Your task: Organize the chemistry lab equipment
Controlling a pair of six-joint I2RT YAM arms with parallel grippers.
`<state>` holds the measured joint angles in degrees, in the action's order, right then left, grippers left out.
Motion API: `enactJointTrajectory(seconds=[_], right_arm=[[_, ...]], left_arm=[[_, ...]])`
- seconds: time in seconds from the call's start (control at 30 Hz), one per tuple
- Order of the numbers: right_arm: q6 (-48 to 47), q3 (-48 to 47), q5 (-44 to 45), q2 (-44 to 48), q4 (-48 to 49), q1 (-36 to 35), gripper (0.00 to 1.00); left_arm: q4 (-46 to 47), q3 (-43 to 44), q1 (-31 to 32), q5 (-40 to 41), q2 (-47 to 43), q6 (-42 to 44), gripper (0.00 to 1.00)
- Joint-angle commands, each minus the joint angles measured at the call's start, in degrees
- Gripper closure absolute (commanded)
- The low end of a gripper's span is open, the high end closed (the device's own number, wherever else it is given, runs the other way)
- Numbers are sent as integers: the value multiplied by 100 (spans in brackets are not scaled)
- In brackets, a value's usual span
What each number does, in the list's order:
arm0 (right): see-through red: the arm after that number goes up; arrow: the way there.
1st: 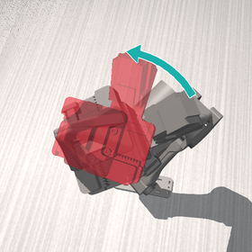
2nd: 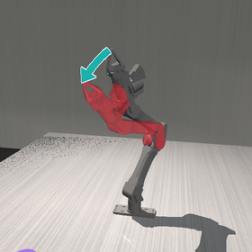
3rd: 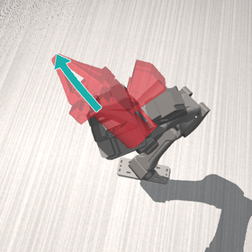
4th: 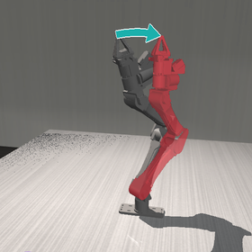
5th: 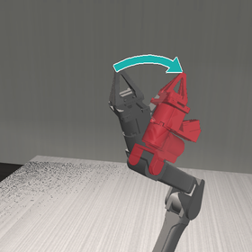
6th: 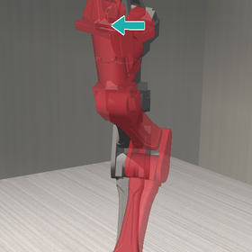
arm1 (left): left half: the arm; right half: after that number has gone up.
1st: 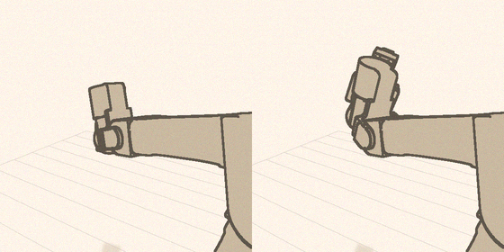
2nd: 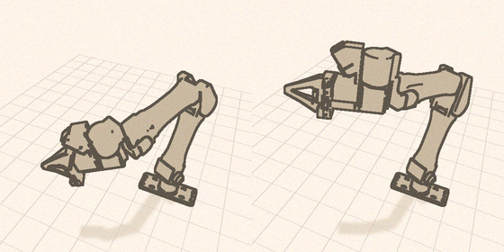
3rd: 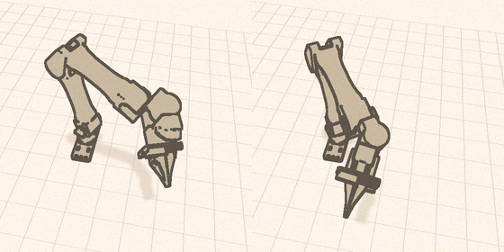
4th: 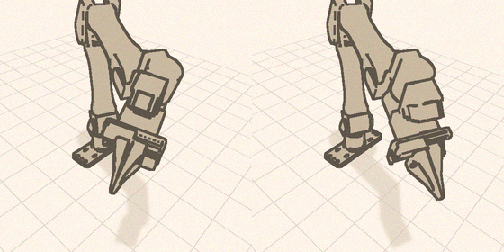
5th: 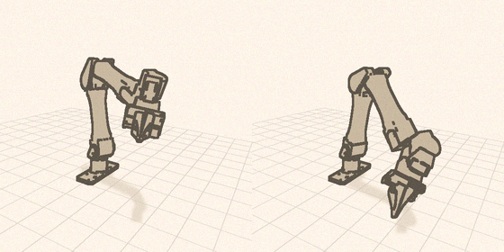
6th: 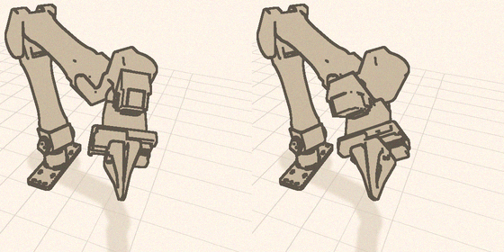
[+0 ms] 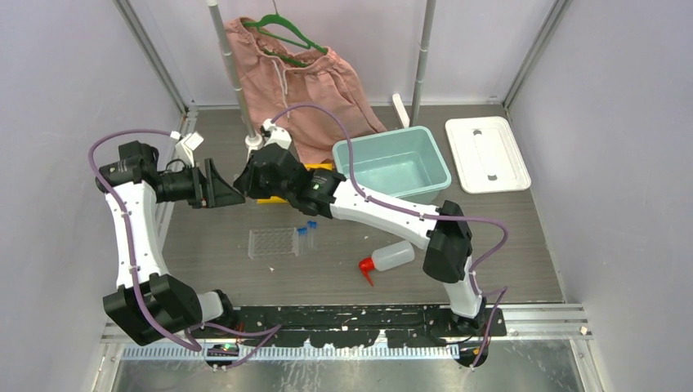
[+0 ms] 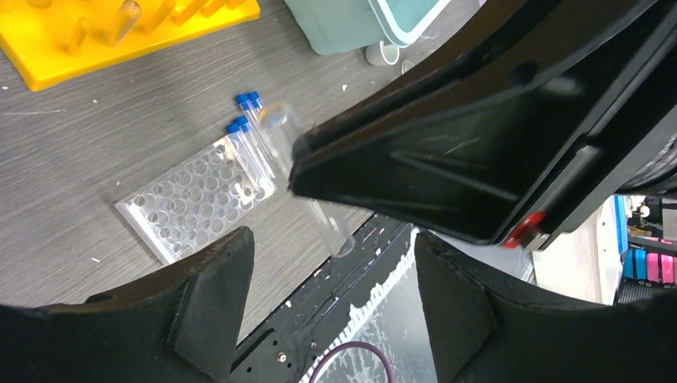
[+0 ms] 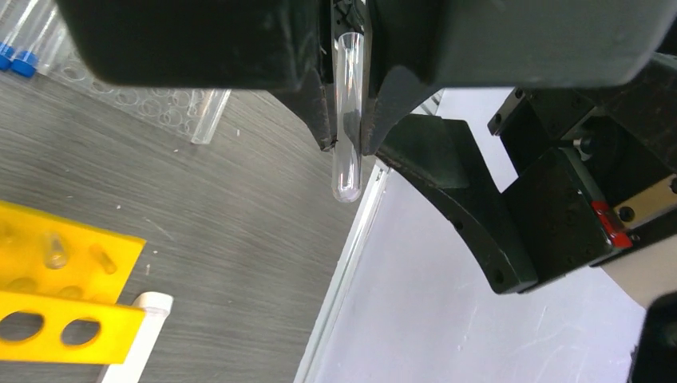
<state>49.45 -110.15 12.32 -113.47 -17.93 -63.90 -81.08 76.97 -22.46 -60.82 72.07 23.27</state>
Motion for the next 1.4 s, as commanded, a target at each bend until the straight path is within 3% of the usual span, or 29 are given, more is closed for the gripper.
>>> enactJointTrajectory(seconds=[0.0, 0.23, 0.63, 0.7, 0.73, 0.83, 0.93, 1.03, 1.13, 1.37], right_arm=[[172, -250, -99, 10, 556, -64, 99], [248, -167, -94, 13, 742, -97, 99], [402, 58, -238, 93, 1001, -146, 99], [398, 79, -260, 130, 982, -134, 91], [382, 51, -295, 133, 924, -105, 77], [427, -80, -508, 161, 624, 30, 51], [427, -314, -768, 134, 203, 170, 43], [309, -774, -1120, -6, -368, 264, 44], [209, -1042, -1520, -108, -692, 338, 51], [-21, -1338, -2104, -186, -1037, 452, 60]], left_arm=[[-33, 77, 34, -336, -72, 49, 29], [63, -34, 50, -381, -44, -19, 51], [305, -120, 49, -246, -18, -228, 79], [318, -119, 52, -230, -9, -229, 86], [318, -116, 50, -222, -17, -213, 89], [264, -122, 50, -225, -42, -80, 97], [-220, -17, 57, -439, -37, 404, 100], [-565, 86, 129, -515, -25, 828, 100], [-589, 88, 241, -405, -111, 986, 100], [-337, -24, 449, -50, -366, 905, 100]])
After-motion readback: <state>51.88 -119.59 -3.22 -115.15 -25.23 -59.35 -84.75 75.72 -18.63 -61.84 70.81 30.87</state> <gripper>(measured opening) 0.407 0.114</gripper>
